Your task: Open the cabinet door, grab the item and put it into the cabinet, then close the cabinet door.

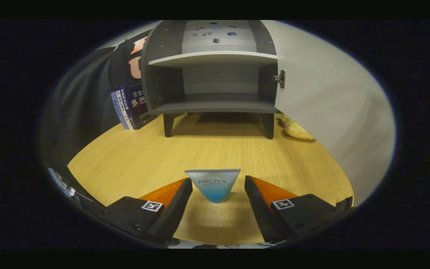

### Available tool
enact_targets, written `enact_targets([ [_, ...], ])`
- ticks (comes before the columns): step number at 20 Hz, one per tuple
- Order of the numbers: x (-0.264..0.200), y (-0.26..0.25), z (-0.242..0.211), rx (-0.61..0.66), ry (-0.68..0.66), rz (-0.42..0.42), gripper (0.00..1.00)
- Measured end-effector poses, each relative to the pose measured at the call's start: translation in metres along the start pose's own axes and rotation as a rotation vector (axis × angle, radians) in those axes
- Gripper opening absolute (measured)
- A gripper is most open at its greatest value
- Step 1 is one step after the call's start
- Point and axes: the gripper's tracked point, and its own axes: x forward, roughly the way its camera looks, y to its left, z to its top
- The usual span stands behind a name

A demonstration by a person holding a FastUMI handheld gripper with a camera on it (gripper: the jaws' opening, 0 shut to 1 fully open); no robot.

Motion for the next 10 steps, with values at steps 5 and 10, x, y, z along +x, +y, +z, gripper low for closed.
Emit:
enact_targets([
  [5, -0.009, 0.005, 0.008, 0.030, 0.014, -0.008, 0.57],
  [10, -0.028, 0.015, 0.100, 0.051, -0.163, 0.040, 0.56],
])
